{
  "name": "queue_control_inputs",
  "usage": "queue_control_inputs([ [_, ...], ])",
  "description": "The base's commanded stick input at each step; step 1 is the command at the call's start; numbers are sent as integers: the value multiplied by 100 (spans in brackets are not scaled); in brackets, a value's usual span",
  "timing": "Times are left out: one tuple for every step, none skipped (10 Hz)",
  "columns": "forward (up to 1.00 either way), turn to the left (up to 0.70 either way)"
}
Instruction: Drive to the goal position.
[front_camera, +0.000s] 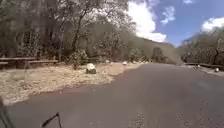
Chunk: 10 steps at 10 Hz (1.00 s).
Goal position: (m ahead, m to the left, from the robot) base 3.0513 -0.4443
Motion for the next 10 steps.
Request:
queue_control_inputs([
  [70,0],
  [70,0],
  [70,0],
  [70,0],
  [70,0],
  [70,0],
  [70,0],
  [70,0],
  [70,0],
  [70,-35],
])
